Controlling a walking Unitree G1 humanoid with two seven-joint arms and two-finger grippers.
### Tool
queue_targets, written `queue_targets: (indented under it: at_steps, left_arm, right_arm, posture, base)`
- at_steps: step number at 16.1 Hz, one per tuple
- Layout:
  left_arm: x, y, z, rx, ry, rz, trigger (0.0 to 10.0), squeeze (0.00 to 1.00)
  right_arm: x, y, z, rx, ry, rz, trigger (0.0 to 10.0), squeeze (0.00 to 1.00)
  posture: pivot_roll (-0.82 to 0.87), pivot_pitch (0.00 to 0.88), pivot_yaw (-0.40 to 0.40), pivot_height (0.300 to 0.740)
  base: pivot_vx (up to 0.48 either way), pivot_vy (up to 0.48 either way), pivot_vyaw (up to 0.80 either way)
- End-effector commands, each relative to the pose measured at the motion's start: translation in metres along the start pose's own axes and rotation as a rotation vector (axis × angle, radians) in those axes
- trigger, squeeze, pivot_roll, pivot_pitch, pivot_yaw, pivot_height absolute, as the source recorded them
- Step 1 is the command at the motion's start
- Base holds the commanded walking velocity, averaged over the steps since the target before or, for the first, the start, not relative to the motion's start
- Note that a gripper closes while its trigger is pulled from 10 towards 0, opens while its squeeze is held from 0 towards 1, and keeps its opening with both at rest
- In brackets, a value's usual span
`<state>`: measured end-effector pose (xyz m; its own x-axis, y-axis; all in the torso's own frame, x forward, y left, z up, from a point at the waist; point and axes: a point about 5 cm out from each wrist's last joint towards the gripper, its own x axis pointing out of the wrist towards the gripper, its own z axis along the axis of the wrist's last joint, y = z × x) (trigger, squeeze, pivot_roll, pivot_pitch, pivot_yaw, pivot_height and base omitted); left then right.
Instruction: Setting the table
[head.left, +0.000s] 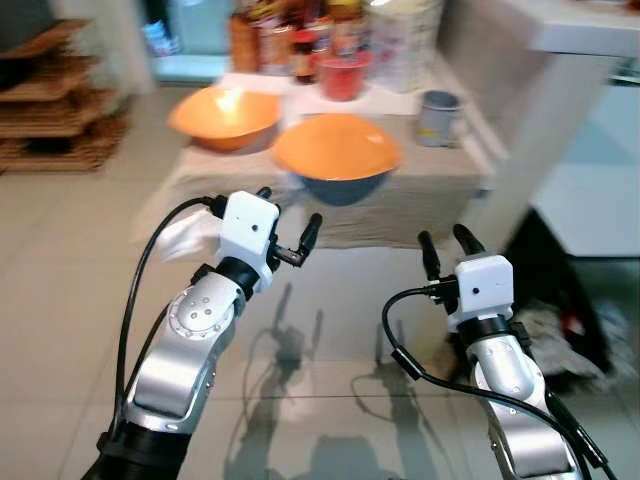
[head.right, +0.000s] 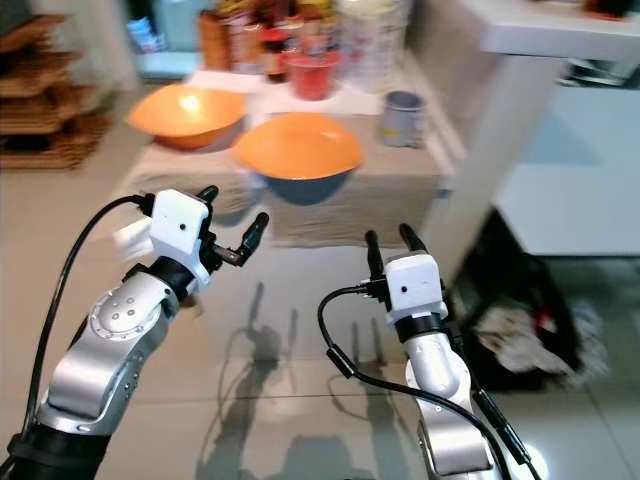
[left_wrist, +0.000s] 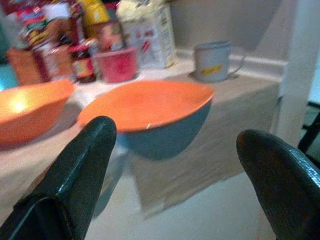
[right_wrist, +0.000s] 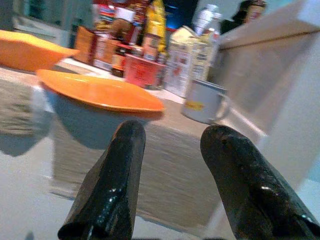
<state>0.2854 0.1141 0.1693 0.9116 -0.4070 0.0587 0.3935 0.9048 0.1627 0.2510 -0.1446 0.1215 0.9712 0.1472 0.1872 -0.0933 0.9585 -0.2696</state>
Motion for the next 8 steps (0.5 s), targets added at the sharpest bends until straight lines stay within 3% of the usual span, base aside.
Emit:
queue_targets:
  at_steps: [1, 8]
  left_arm:
    - [-0.001, 0.0, -0.001, -0.022, -0.011, 0.01, 10.0, 0.0]
    - [-0.002, 0.003, 0.013, 0.002, -0.096, 0.064, 10.0, 0.0]
  right_arm:
    - [0.001, -0.004, 0.002, -0.001, -0.011, -0.008, 10.0, 0.0]
    - [0.001, -0.003, 0.002, -0.004, -0.016, 0.011, 10.0, 0.0]
  posture:
    - [0.03, 0.0, -0.005, 0.74]
    - [0.04, 0.0, -0.019, 0.74]
  base:
    - [0.469, 0.0, 0.0]
    - [0.447, 0.0, 0.0]
